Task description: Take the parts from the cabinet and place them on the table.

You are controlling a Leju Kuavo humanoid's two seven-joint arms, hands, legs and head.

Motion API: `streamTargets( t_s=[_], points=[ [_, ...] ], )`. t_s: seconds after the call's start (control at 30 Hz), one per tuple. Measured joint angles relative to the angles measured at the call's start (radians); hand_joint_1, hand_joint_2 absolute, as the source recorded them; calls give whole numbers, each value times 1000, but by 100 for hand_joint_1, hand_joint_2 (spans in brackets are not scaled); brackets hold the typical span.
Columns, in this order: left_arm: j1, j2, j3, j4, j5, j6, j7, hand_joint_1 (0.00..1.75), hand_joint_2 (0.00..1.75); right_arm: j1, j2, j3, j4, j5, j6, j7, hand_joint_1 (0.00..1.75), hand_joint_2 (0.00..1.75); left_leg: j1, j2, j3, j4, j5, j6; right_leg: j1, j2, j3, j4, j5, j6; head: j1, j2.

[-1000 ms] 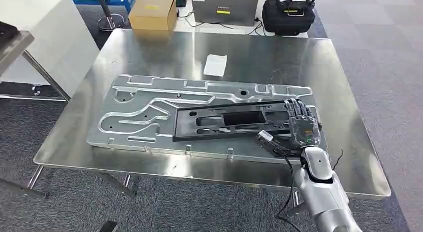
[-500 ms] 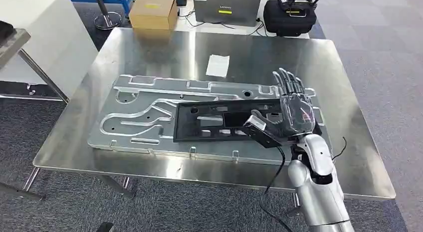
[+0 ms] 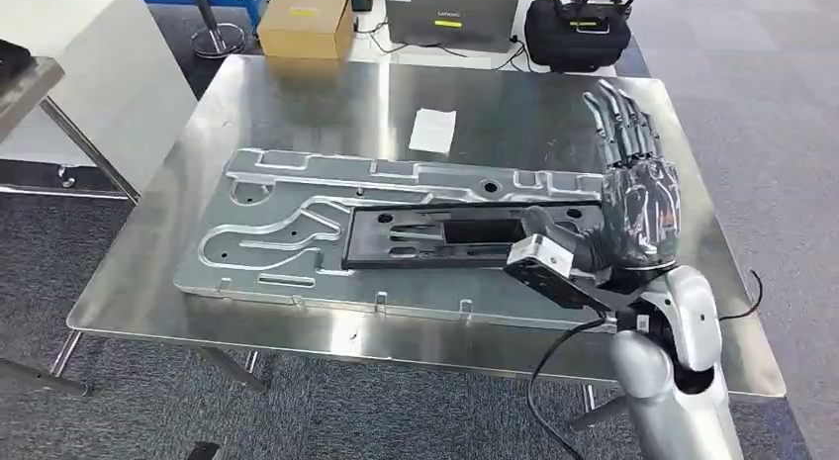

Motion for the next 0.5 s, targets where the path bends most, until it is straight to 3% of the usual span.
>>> streamTargets(
  t_s=[0.03, 0.07, 0.13, 0.17, 0.2, 0.23, 0.3, 0.33, 0.4, 0.47, 0.5],
  points=[
    [1, 0, 0, 1, 0, -2, 0, 0, 0, -2, 0, 0, -5, 0, 0, 0, 0, 0, 1, 1, -7, 26, -22, -3, 1, -1, 6, -6, 1, -6, -1, 0],
    [1, 0, 0, 1, 0, -2, 0, 0, 0, -2, 0, 2, -8, 0, 0, 0, 0, 0, 3, 0, -32, 84, -58, -6, 1, -2, 7, -6, 1, -9, -5, 0],
    [2, 2, 3, 1, 1, -1, 0, 0, 0, 3, -1, 3, -10, 0, 0, 0, 0, 0, 6, 0, -103, 237, -128, -16, 1, -3, 6, -5, 0, -10, -5, 0],
    [3, 2, 5, 1, 1, -1, 0, 0, 0, 5, -1, 3, -10, -2, -2, 0, 0, 0, 7, 0, -129, 291, -141, -20, 1, -3, 6, -4, 0, -10, -6, 0],
    [5, 2, 6, 1, 1, -1, 0, 0, 0, 8, -1, 3, -10, -12, -13, -7, 0, 0, 10, 1, -129, 289, -127, -23, 0, -2, 6, -3, -1, -10, -6, 0],
    [5, 2, 8, 1, 2, -1, -3, 0, 0, 13, -1, 3, -18, -31, -38, -17, 0, 0, 13, 1, -107, 240, -91, -26, -2, -1, 7, 0, -3, -6, -6, 0],
    [5, 3, 14, 1, 12, -1, -13, 0, 0, 37, -1, 3, -62, -122, -124, -62, 0, 0, 18, 1, -20, 68, -4, -28, -5, 0, 9, 12, -12, 4, -6, 0],
    [7, 2, 17, 1, 20, -1, -20, 0, 0, 65, 2, 3, -101, -196, -165, -94, 0, 0, 20, 0, 9, 7, -6, -27, -4, -2, 7, 19, -19, 11, -6, 0],
    [11, 0, 29, 1, 42, 2, -27, 0, 0, 155, 16, 5, -209, -376, -234, -180, 0, 0, 13, -4, 11, 7, -8, -10, 3, -4, 3, 23, -22, 21, -5, 0],
    [21, -4, 48, 2, 65, 4, -25, 0, 0, 282, 29, 18, -296, -523, -273, -281, 0, 0, 11, -7, 13, 7, -3, -3, 3, -6, 9, 21, -17, 27, -5, 0],
    [24, -8, 58, 2, 77, 4, -23, 0, 0, 355, 34, 20, -334, -602, -276, -341, 0, 0, 17, -6, 15, -4, 4, 8, 2, -5, 9, 23, -27, 34, -7, 0]
  ],
)
